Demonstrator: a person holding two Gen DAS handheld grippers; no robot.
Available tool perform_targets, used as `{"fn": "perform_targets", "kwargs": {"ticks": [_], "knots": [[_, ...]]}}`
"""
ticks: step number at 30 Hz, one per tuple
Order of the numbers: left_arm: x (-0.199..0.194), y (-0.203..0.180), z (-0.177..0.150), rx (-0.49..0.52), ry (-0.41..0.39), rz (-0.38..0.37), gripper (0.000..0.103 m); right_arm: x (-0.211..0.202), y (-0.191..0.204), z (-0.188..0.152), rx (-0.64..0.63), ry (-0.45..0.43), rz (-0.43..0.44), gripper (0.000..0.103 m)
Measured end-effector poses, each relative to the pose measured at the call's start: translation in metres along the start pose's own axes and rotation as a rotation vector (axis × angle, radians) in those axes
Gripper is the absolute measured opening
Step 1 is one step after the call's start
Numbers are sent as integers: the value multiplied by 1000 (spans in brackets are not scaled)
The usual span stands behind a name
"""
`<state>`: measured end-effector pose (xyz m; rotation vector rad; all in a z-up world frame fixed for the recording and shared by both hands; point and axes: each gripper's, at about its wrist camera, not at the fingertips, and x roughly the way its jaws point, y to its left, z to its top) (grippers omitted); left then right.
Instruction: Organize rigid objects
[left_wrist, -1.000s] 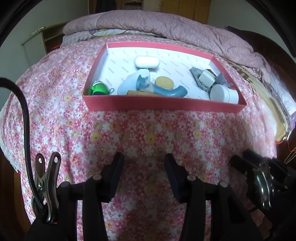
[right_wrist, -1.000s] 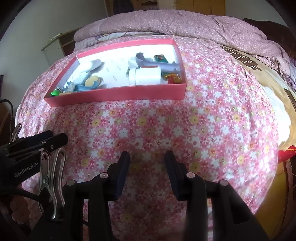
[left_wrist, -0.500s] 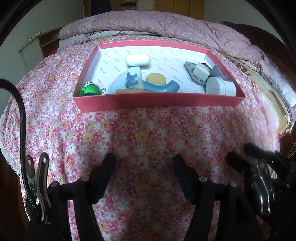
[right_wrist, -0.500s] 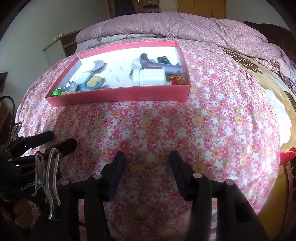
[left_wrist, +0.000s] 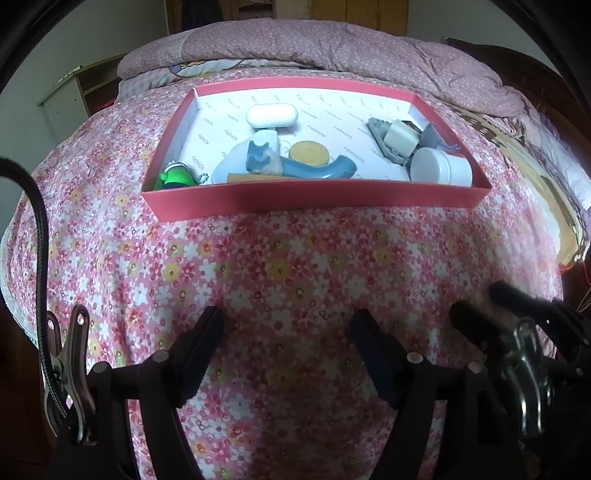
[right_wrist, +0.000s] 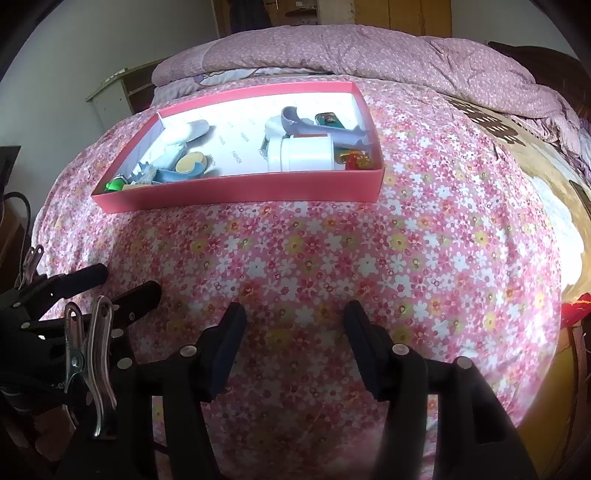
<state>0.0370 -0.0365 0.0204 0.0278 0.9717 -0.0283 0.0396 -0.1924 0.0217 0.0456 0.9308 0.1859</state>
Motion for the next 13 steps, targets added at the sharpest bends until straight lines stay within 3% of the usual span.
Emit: {"fn": "perform_targets", "kwargs": {"ticks": [13], "knots": [[-3,2,-3,-33,10,0,77,0,3,0,-10,-1,-14,58]]}}
